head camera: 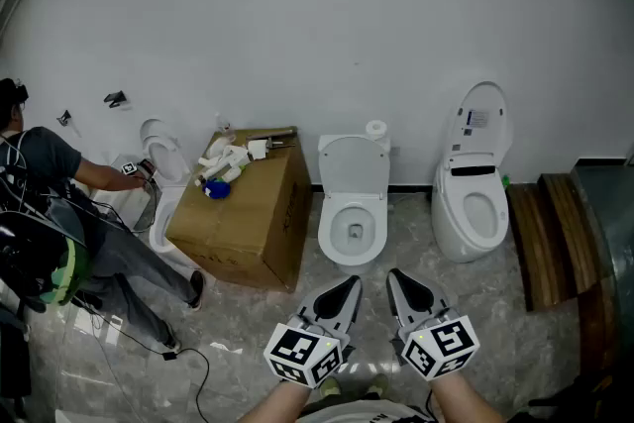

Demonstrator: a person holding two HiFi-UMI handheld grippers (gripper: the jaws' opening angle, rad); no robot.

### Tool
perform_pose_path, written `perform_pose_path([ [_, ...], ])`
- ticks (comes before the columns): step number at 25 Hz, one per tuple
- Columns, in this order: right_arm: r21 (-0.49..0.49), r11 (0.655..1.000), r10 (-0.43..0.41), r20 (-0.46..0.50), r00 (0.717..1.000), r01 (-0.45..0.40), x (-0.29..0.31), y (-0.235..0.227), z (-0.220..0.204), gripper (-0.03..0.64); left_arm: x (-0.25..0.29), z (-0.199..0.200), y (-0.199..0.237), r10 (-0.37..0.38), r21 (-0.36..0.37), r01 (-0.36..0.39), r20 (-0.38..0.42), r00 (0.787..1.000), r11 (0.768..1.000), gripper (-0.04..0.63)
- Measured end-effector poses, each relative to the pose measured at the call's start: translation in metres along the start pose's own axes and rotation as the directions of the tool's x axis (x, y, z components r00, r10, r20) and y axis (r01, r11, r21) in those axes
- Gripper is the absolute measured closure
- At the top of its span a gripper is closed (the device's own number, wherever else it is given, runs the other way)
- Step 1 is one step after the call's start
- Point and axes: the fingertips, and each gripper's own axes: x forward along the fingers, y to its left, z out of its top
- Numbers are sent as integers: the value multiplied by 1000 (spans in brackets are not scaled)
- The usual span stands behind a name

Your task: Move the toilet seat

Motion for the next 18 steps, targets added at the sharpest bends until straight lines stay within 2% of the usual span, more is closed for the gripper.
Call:
perform_pose_path([
  [9, -6, 1000, 29, -1, 1000, -29, -3, -14, -2, 607, 14, -4, -10, 16, 12, -16, -4, 1000, 1000, 588],
  [18, 74, 996, 48, 4, 999, -48, -5, -36, -11, 606, 29, -25, -14, 30, 4, -29, -37, 999, 1000, 588],
])
